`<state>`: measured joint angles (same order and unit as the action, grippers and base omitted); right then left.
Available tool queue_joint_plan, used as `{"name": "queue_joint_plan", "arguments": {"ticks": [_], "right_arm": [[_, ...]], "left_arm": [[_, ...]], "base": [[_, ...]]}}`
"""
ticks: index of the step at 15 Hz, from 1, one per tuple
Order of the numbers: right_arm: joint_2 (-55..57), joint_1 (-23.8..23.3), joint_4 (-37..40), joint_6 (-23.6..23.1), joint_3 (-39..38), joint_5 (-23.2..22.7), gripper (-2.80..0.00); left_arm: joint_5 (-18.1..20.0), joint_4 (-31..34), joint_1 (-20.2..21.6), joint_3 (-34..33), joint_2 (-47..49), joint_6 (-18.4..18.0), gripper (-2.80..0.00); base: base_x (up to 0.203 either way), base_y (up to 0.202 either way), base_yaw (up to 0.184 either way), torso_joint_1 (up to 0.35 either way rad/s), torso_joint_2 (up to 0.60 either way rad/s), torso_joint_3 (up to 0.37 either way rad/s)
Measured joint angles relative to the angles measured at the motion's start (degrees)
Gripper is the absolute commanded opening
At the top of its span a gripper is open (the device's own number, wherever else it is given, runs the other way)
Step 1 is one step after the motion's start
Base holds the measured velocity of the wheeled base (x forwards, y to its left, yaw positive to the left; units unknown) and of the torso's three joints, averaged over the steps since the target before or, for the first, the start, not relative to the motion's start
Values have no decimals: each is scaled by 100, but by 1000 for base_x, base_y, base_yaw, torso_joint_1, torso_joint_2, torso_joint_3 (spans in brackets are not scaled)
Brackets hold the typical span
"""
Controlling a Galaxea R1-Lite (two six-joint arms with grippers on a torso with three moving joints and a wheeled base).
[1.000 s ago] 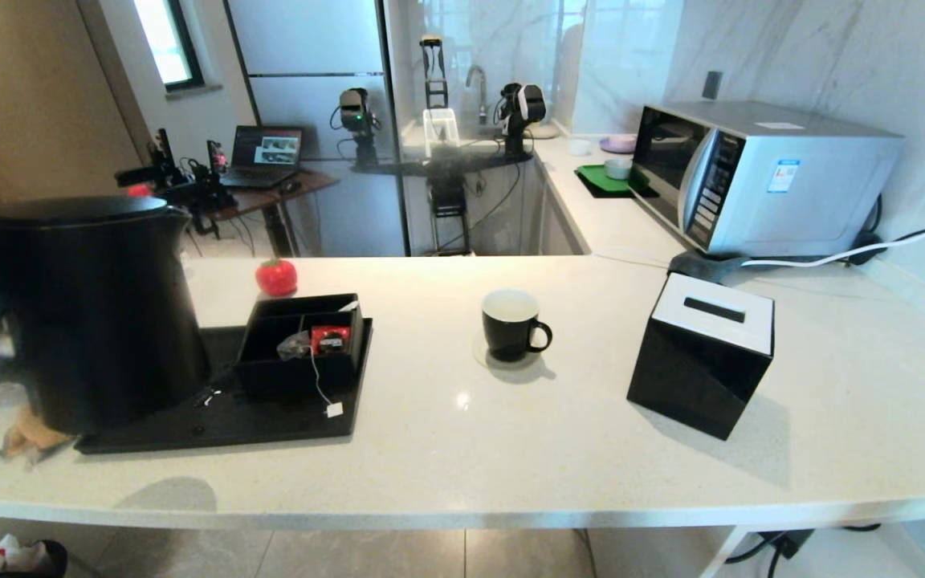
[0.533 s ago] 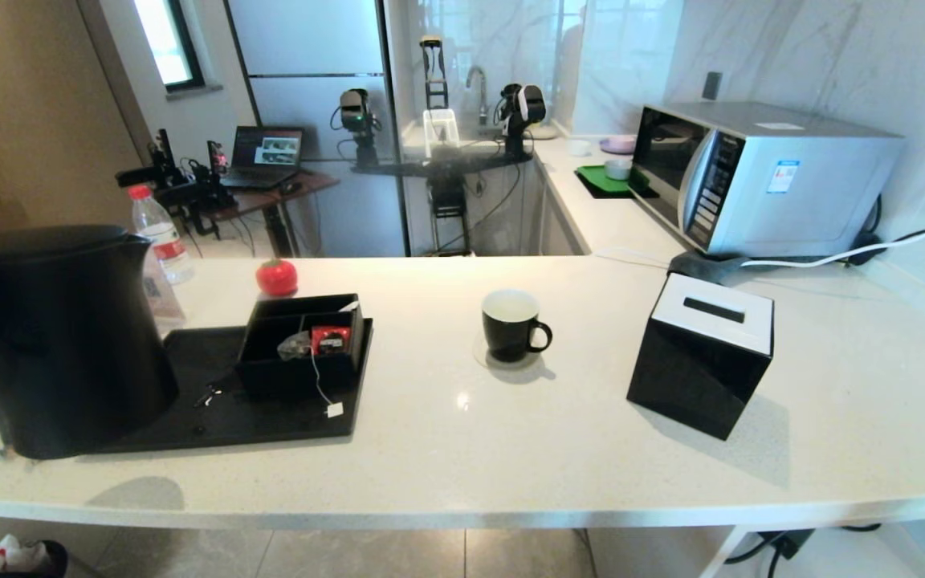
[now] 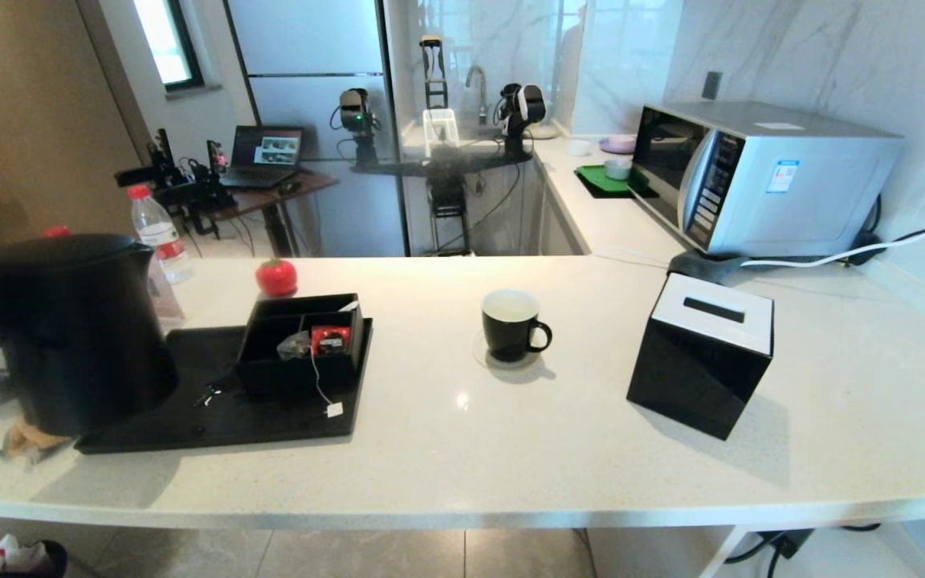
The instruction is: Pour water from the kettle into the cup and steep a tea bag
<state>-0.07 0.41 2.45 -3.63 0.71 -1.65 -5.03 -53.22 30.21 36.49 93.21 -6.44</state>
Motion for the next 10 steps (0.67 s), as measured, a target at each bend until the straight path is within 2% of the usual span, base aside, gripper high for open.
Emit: {"name": "queue_joint_plan", "arguments": {"ticks": [10], "right_arm": [[0,0,0,-1,0,0,-280]], "left_arm": [[317,-2981,-77,11,2315,105,-280]], "base": [[0,0,0,0,0,0]]}}
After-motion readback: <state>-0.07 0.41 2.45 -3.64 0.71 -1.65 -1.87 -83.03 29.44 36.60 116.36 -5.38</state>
